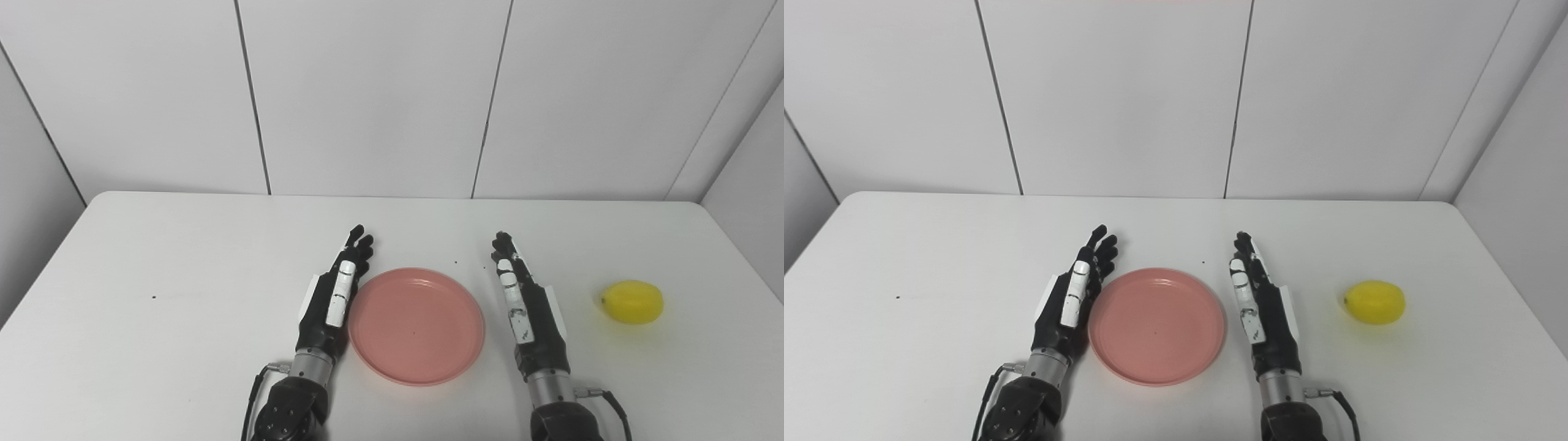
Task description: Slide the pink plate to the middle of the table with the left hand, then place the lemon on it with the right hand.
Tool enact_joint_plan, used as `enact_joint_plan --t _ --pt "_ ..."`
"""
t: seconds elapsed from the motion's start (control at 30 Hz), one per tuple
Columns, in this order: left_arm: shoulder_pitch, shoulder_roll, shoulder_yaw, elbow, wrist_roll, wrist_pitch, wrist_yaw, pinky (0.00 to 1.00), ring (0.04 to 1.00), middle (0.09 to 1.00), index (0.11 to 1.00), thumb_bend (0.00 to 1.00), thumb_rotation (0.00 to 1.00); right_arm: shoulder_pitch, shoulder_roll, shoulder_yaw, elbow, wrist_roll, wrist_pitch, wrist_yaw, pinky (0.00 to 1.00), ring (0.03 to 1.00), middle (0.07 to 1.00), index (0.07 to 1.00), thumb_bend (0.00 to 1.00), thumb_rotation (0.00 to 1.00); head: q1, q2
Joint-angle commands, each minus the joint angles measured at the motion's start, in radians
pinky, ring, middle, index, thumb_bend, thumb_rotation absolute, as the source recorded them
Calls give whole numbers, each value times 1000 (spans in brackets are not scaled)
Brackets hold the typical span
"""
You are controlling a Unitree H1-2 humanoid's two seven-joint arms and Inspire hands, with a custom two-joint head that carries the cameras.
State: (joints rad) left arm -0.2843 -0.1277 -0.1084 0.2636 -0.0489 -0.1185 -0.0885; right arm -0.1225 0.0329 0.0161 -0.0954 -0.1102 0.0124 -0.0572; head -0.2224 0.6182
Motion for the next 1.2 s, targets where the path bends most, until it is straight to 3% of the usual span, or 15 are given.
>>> enact_joint_plan --t 0.0,0.23,0.37,0.47,0.5,0.6,0.63,0.73,0.83,1.0,1.17 --pt "29 6 -1 32 -12 1 -18 984 956 945 942 572 1000 -34 -6 -16 -61 -20 -10 -25 981 941 938 930 613 968 -8 -6" --pt "25 11 -4 43 -12 -6 -29 978 955 947 944 595 1000 -30 -41 -52 -154 -114 4 -61 915 915 922 929 566 904 -25 -12" --pt "27 16 -5 34 -10 -1 -33 991 960 952 948 599 1000 -36 -65 -79 -201 -193 34 -81 872 911 922 931 528 807 -48 -18" --pt "30 22 -2 31 -11 -2 -34 979 951 945 941 598 1000 -36 -77 -92 -229 -250 60 -93 847 892 906 921 596 671 -72 -24" --pt "31 27 0 30 -11 -3 -35 978 950 945 941 597 1000 -36 -80 -96 -232 -270 65 -100 846 891 905 921 599 664 -97 -27" --pt "33 42 3 27 -9 1 -37 958 940 938 937 611 1000 -38 -81 -102 -236 -347 94 -125 833 886 898 913 665 507 -156 -30" --pt "33 49 5 26 -11 1 -40 955 938 937 936 613 1000 -41 -76 -104 -235 -388 116 -141 832 885 897 911 676 490 -199 -34" --pt "34 65 13 30 -20 -3 -49 920 922 927 927 625 1000 -44 -69 -103 -232 -474 159 -168 840 892 904 911 740 449 -235 -39" --pt "29 77 25 46 -41 -15 -67 906 915 917 919 648 1000 -45 -66 -103 -234 -530 200 -183 837 903 920 922 742 388 -272 -41" --pt "20 93 37 65 -65 -26 -86 886 910 913 916 678 1000 -40 -73 -120 -238 -574 228 -199 808 893 926 926 762 303 -317 -34" --pt "17 101 44 75 -77 -28 -93 870 901 905 910 672 1000 -42 -87 -137 -236 -597 266 -192 781 884 931 933 789 283 -331 -36"
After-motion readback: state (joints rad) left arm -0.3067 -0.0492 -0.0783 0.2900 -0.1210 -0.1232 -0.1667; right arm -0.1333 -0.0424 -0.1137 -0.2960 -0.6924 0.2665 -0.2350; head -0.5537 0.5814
